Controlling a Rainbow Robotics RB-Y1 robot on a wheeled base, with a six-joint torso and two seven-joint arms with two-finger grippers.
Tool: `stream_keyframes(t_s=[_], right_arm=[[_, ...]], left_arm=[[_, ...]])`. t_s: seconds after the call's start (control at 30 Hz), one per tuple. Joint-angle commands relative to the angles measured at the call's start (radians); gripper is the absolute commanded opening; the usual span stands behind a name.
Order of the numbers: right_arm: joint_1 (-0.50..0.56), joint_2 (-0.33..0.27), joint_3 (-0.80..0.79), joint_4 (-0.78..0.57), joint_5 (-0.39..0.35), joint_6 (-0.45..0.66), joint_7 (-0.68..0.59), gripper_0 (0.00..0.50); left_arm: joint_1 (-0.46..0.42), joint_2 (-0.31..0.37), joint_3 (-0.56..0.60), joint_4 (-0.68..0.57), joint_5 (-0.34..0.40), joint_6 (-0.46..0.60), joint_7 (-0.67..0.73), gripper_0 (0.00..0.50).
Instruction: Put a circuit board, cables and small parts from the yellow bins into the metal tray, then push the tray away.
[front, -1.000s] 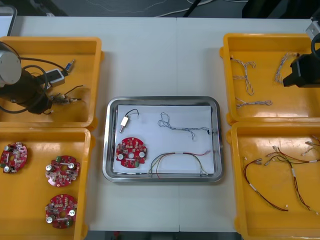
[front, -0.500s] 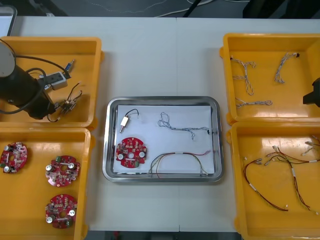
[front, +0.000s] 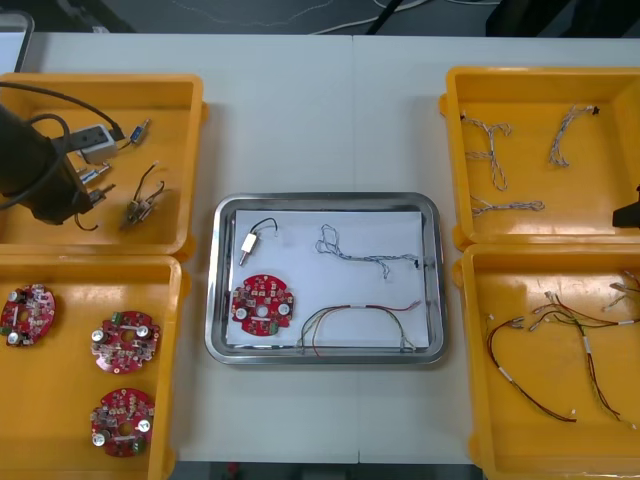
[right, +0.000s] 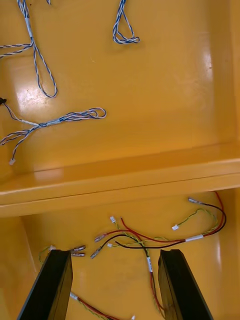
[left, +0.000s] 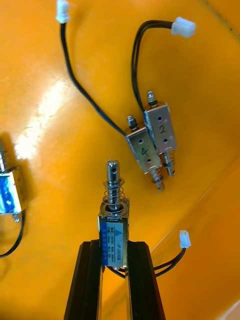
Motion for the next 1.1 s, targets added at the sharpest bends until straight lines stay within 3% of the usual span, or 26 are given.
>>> stream_keyframes(t_s=[0.03,0.53,0.83,1.1], right_arm=[[0.032,0.030,-0.040,-0.051,-0.018,0.003,-0.038,0.500],[0.135,0.055,-0.043,-0.163,-0.025,0.003,-0.080,0.500],[0.184,0.051,-0.049,-0.207,-0.012,0.003,-0.083,0.500],[0.216,0.051,-0.048,-0.209,-0.016,0.003,-0.092,0.500]], left_arm=[[-0.056,0.060,0.040,-0.033,0.019,0.011,0.124,0.000],[-0.084,0.073,0.051,-0.152,-0.005,0.140,0.372,0.000],[-0.076,0.065,0.053,-0.323,0.008,0.288,0.627,0.000],[-0.044,0.020,0.040,-0.454,0.028,0.293,0.826,0.000]])
